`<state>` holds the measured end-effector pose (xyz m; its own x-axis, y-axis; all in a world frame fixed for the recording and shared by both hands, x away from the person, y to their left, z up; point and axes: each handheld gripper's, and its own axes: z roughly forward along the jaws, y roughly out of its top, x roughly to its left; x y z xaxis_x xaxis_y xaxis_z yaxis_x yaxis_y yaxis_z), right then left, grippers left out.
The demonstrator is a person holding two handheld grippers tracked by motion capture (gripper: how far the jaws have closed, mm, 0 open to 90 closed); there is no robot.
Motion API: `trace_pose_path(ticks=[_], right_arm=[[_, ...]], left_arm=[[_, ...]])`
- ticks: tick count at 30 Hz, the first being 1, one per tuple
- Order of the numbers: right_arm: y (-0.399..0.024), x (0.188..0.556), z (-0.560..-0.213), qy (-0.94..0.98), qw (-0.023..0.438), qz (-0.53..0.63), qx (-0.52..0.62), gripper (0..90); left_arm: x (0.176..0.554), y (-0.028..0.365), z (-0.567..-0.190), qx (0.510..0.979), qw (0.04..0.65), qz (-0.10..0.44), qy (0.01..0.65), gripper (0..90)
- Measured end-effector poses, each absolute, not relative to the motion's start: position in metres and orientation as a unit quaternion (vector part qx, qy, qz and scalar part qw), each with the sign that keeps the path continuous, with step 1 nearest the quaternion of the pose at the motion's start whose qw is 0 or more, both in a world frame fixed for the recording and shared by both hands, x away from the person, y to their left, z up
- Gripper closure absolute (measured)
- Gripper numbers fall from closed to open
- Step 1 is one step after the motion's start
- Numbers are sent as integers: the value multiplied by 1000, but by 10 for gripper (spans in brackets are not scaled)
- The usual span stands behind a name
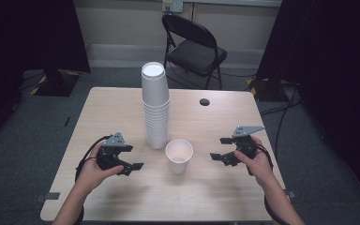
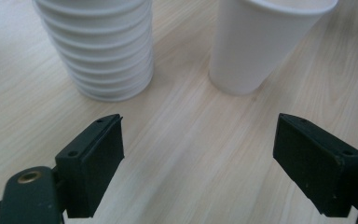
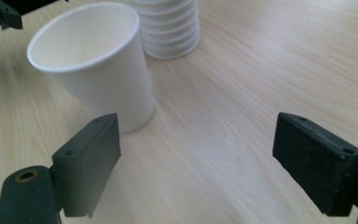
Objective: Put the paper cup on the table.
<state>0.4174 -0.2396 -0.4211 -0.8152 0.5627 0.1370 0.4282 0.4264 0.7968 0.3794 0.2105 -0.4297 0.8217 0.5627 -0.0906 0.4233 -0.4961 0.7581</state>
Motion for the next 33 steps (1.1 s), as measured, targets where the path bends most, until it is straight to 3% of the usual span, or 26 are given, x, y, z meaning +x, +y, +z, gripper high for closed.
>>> trace_pose_path(ticks=[33], right_arm=[[-285, 389, -477, 860, 104, 368, 338, 151]], left_arm=[[359, 261, -476, 868, 363, 113, 319, 162]])
